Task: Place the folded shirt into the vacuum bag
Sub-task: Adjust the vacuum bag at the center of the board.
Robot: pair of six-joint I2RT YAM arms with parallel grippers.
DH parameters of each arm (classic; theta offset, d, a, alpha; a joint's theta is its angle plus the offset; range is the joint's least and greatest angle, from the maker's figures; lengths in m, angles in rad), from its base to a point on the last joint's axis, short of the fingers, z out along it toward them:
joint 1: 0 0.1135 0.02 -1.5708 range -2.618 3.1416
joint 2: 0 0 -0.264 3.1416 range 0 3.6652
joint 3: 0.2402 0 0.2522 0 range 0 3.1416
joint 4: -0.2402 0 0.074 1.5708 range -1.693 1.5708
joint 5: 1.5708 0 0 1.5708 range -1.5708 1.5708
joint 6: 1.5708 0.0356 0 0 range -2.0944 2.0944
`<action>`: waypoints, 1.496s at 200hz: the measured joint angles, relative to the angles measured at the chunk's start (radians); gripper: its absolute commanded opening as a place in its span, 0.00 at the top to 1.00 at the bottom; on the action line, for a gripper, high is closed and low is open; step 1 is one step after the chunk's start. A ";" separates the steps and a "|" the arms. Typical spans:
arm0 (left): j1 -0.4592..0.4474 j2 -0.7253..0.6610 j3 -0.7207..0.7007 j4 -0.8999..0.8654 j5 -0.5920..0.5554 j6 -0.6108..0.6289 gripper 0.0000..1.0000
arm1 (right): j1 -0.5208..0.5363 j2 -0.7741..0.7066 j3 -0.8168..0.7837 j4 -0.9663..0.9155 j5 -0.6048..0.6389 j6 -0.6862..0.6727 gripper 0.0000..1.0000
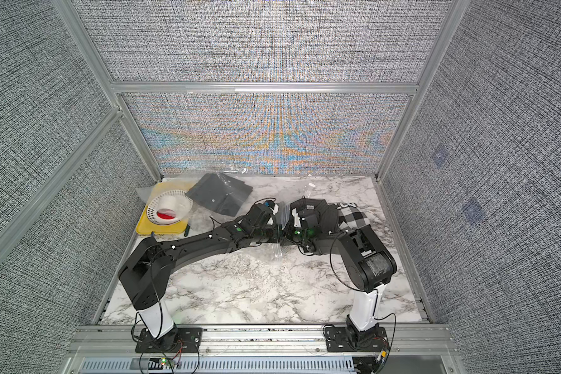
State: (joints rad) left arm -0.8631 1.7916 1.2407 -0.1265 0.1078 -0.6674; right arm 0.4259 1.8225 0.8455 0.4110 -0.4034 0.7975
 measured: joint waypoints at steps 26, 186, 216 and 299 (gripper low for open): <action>0.002 0.000 -0.003 0.032 -0.003 -0.006 1.00 | 0.000 -0.040 0.014 -0.041 0.037 -0.039 0.87; 0.009 -0.013 0.000 0.067 0.024 -0.009 1.00 | 0.005 -0.196 0.052 -0.387 0.317 -0.185 0.05; 0.018 0.026 0.005 0.034 0.014 -0.006 1.00 | -0.015 -0.320 -0.016 -0.423 0.280 -0.240 0.03; 0.023 0.053 0.022 0.017 0.000 -0.002 1.00 | -0.280 -0.526 -0.110 -0.539 0.325 -0.344 0.13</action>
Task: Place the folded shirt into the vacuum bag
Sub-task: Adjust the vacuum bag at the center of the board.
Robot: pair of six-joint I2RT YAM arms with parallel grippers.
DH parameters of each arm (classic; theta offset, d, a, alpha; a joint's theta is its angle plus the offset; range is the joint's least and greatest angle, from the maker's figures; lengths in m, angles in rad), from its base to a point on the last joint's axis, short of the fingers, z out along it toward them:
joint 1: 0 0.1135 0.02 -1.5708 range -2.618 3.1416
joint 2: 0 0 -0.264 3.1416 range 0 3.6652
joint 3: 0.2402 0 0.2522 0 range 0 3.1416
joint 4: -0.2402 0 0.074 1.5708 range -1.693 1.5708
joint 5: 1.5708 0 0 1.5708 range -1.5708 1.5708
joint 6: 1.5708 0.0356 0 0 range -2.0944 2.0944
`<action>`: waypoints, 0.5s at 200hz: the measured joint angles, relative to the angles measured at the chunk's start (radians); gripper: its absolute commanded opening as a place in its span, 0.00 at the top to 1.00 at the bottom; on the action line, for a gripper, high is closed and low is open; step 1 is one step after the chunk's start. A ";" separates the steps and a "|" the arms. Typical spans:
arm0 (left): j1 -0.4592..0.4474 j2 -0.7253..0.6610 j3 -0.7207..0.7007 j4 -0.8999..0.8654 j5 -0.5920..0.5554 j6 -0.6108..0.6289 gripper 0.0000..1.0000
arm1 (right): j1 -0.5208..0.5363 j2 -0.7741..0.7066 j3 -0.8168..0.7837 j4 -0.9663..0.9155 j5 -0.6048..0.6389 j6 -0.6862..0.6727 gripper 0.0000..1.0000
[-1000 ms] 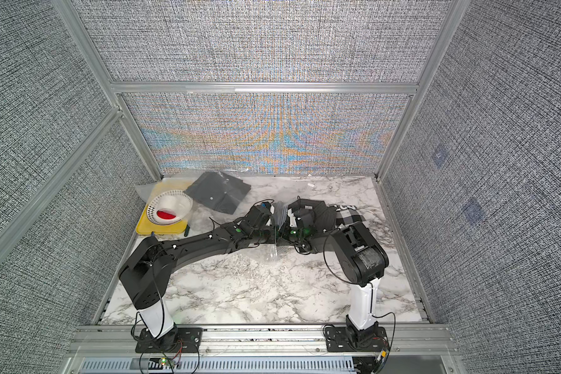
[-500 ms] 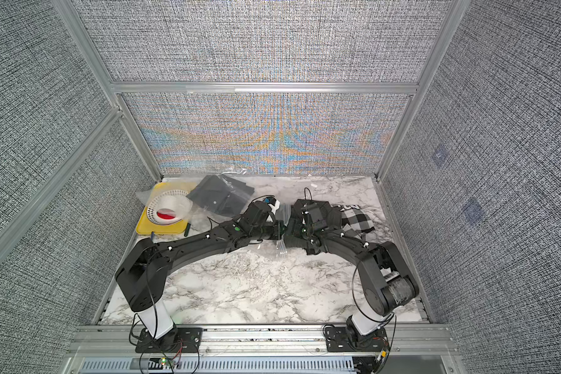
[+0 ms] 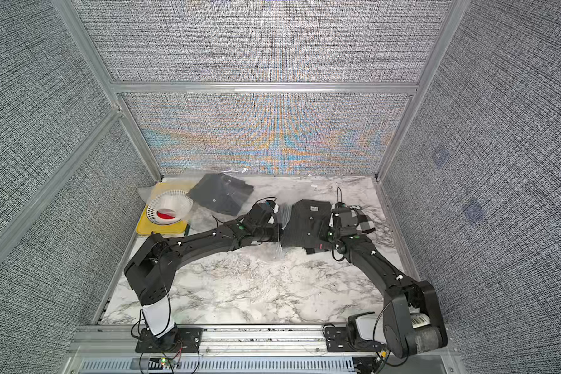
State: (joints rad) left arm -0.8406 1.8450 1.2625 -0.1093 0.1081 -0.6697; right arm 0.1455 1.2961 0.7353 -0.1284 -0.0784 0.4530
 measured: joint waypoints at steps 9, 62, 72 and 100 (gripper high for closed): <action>0.000 0.004 0.002 0.000 0.001 0.000 1.00 | -0.047 -0.008 -0.017 0.003 -0.025 -0.008 0.18; 0.000 0.014 0.010 -0.005 0.009 0.001 1.00 | -0.220 0.045 -0.086 0.058 -0.205 -0.022 0.48; 0.000 0.017 0.010 -0.006 0.019 0.001 1.00 | -0.226 0.062 -0.090 0.072 -0.230 -0.021 0.52; 0.001 0.019 0.011 -0.006 0.023 0.001 1.00 | -0.230 0.100 -0.098 0.112 -0.291 -0.019 0.53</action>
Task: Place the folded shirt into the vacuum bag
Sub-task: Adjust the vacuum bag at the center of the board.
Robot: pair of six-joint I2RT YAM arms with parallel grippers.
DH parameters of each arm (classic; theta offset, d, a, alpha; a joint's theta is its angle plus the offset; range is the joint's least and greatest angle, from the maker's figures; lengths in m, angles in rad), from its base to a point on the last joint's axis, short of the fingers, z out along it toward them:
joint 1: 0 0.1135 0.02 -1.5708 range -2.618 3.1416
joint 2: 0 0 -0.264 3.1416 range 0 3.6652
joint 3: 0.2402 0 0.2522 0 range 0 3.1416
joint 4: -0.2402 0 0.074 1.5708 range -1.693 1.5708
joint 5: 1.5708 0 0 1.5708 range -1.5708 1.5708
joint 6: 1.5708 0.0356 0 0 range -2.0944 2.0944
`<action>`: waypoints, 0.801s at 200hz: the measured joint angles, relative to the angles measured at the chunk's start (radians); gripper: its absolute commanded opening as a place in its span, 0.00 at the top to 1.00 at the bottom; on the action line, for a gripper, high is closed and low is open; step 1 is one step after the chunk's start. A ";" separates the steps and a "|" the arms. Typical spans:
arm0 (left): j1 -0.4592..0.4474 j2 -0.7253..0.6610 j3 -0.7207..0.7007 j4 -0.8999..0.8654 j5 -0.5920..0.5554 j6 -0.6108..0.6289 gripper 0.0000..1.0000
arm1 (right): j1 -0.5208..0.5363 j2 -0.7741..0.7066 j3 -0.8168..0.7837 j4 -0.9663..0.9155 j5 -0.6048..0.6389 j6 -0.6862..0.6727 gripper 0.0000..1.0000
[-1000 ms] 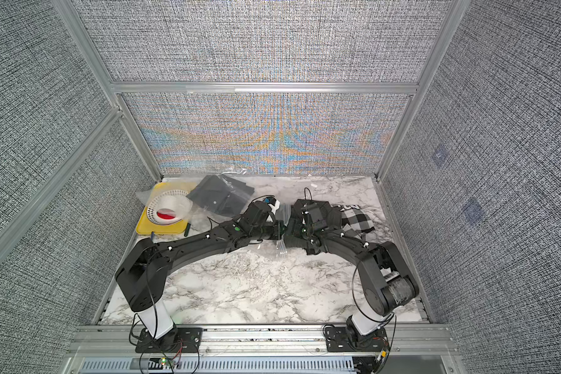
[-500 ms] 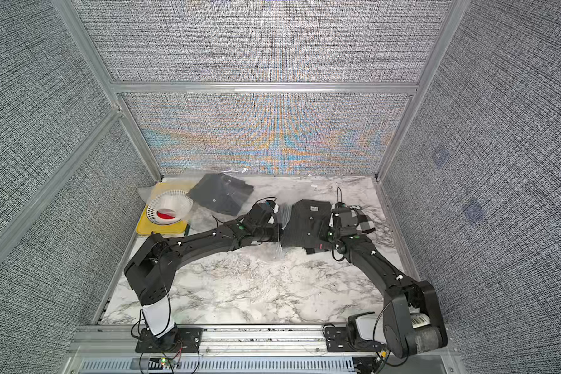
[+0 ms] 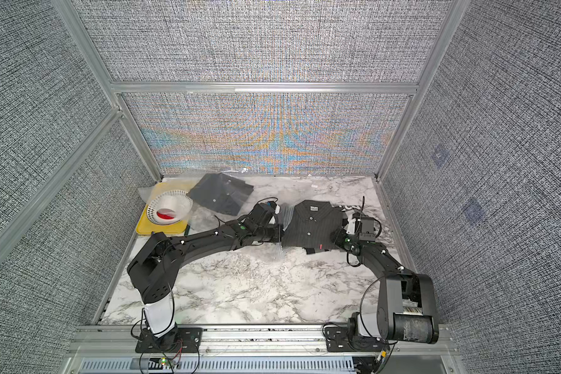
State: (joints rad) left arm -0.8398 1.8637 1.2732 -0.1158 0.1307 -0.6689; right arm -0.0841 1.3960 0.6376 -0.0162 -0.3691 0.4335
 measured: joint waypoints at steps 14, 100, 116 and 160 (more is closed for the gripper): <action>0.000 0.000 0.000 0.000 0.001 0.000 1.00 | 0.000 0.016 -0.002 0.008 -0.015 0.004 0.53; 0.000 0.005 0.000 0.002 0.006 0.000 1.00 | 0.040 -0.022 -0.026 0.042 -0.104 0.025 0.89; 0.000 0.006 0.000 0.002 0.007 0.000 1.00 | 0.064 -0.053 -0.026 0.049 -0.136 0.045 0.89; 0.000 0.009 0.002 0.002 0.011 -0.001 1.00 | 0.124 -0.105 -0.058 0.097 -0.211 0.122 0.90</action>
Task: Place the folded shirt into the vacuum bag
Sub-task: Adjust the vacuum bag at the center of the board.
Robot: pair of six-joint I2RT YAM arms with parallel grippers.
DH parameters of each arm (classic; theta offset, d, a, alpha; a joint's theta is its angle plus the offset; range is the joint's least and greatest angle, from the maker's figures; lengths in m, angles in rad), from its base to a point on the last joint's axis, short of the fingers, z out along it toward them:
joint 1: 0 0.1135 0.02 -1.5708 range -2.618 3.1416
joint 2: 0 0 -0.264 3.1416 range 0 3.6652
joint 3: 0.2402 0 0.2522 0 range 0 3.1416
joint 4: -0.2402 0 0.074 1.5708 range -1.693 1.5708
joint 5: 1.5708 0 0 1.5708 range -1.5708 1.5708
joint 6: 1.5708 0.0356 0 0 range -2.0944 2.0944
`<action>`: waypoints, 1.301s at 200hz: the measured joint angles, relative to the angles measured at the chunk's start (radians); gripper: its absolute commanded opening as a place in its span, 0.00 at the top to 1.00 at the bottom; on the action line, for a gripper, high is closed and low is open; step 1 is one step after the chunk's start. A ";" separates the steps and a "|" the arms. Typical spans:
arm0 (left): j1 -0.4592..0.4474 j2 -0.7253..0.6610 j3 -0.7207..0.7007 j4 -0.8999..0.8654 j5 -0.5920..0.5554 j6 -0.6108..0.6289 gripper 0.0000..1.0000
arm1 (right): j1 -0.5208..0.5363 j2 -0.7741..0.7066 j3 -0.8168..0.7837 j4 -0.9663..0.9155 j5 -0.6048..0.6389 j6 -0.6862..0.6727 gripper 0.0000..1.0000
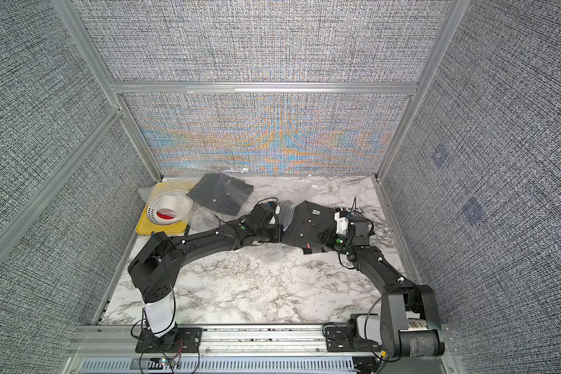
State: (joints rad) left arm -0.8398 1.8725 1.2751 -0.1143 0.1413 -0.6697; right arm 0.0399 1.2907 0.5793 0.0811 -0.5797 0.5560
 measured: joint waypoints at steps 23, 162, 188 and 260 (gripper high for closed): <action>0.000 0.003 0.002 0.000 0.001 -0.001 1.00 | 0.058 0.012 -0.044 0.066 -0.026 0.056 0.90; -0.001 0.033 0.058 -0.059 0.014 0.044 0.98 | -0.078 -0.083 -0.055 -0.032 0.126 0.011 0.16; -0.002 0.039 0.078 -0.079 0.014 0.054 1.00 | -0.153 -0.053 -0.016 -0.046 0.124 -0.011 0.17; -0.002 0.050 0.099 -0.097 0.014 0.068 1.00 | -0.252 0.211 0.127 0.013 0.107 -0.024 0.30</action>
State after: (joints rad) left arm -0.8421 1.9221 1.3743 -0.2108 0.1558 -0.6018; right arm -0.2123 1.5017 0.7063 0.0940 -0.4728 0.5316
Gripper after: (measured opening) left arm 0.055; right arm 0.734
